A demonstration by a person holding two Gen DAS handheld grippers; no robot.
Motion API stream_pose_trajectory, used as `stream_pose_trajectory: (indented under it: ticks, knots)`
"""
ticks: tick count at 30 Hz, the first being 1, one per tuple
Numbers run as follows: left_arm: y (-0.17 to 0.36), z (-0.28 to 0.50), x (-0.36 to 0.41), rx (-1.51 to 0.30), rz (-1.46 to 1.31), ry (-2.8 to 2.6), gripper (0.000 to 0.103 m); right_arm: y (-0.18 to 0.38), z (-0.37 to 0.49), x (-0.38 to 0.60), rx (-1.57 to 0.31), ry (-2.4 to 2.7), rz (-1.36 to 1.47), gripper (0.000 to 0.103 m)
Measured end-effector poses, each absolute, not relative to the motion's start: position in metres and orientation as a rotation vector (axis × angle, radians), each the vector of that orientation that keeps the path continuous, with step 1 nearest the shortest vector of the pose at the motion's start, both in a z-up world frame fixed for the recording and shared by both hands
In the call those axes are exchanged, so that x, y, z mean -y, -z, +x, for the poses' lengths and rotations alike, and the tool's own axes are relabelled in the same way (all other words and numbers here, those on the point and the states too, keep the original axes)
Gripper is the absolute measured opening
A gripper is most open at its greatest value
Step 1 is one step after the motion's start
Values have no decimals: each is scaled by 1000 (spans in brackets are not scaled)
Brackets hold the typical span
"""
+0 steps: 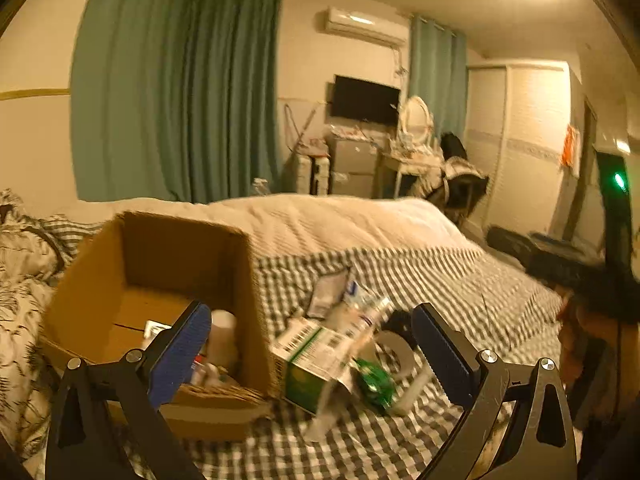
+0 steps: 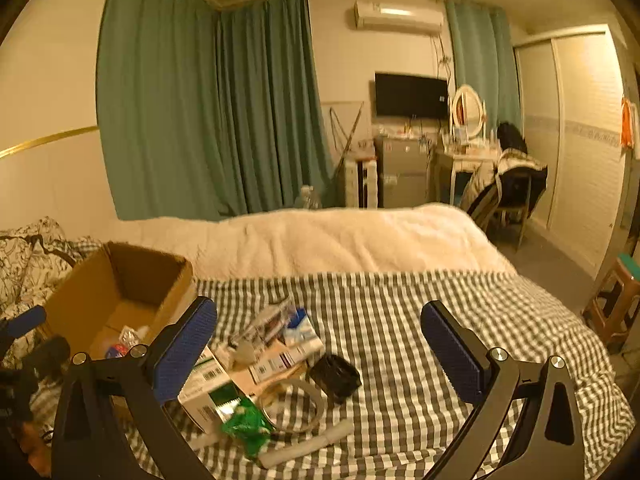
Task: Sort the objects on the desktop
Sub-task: 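Move both grippers back to the pile and grasp the green snack bag with the left gripper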
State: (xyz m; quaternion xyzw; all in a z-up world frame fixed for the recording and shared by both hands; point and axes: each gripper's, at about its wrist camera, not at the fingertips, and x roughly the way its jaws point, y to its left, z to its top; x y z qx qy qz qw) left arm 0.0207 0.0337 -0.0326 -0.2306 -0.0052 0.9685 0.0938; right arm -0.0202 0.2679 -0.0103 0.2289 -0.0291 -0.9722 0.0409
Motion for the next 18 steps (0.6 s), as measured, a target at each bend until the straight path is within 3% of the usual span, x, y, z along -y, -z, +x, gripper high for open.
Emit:
stream_pose_trajectory:
  ticks: [12, 18]
  knots:
    - [113, -8, -101, -119, -963, -2700, 79, 79, -81, -291, 53, 2859, 1063, 80]
    - [149, -28, -117, -123, -1113, -2637, 70, 114, -107, -300, 18, 2790, 1217, 80]
